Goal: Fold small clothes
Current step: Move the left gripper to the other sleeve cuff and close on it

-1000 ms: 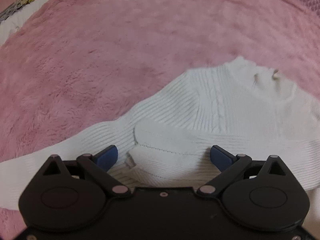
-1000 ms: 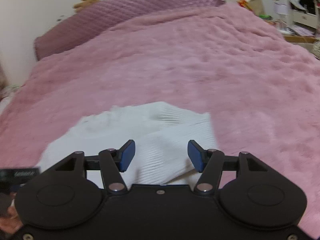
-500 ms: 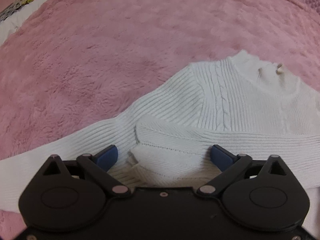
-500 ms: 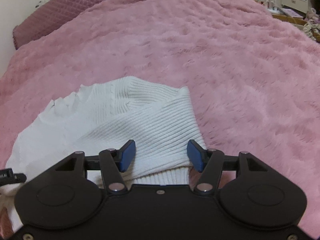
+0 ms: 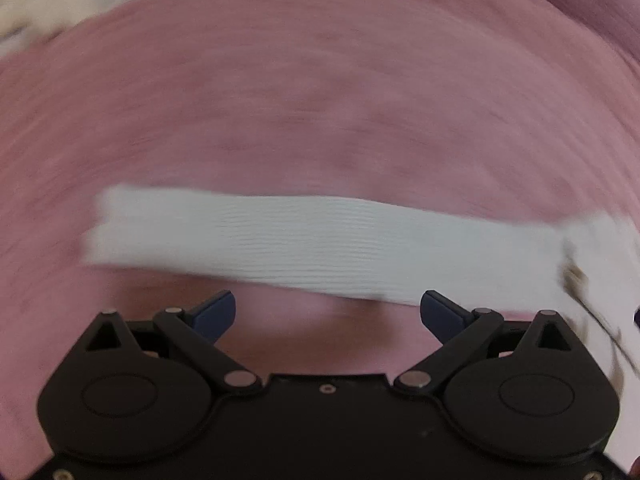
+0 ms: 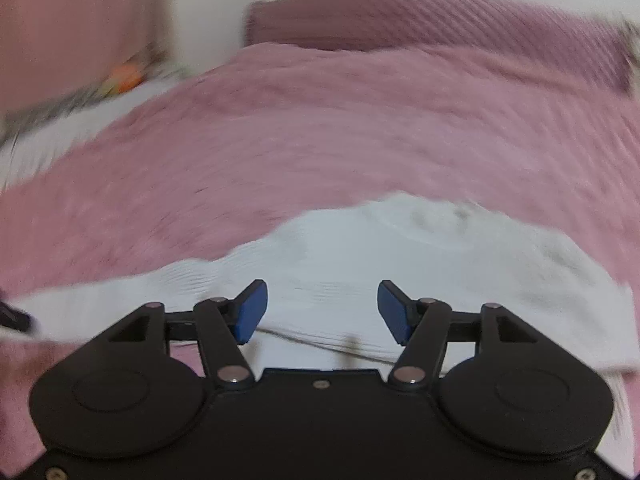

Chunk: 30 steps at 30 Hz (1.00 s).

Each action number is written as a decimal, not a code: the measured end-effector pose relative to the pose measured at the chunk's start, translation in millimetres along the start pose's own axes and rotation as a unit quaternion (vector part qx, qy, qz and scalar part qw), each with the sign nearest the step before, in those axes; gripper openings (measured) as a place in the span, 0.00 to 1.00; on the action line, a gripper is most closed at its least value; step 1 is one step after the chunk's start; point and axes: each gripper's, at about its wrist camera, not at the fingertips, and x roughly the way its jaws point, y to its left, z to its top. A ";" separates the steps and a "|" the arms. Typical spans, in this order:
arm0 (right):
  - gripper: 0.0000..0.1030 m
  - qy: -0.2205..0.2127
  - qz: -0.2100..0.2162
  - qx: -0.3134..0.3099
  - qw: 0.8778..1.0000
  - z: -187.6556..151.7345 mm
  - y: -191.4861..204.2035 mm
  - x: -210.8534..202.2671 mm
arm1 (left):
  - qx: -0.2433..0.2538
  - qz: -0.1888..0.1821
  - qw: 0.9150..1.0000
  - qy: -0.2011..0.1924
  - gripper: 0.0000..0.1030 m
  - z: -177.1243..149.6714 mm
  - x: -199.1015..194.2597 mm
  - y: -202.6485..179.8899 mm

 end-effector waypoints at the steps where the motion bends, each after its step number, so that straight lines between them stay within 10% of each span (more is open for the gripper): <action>1: 0.60 0.007 0.000 -0.006 1.000 0.5 9.2 6.7 | -0.024 0.005 1.000 -0.001 1.00 1.2 -0.7 17.3; 9: 0.60 0.048 0.016 -0.019 0.999 2.0 53.4 30.8 | -0.157 0.001 0.987 0.018 1.00 8.8 14.0 99.9; 30: 0.66 0.093 0.035 -0.005 0.995 -11.2 65.6 55.0 | -0.276 -0.120 0.953 -0.041 0.99 14.3 37.2 152.7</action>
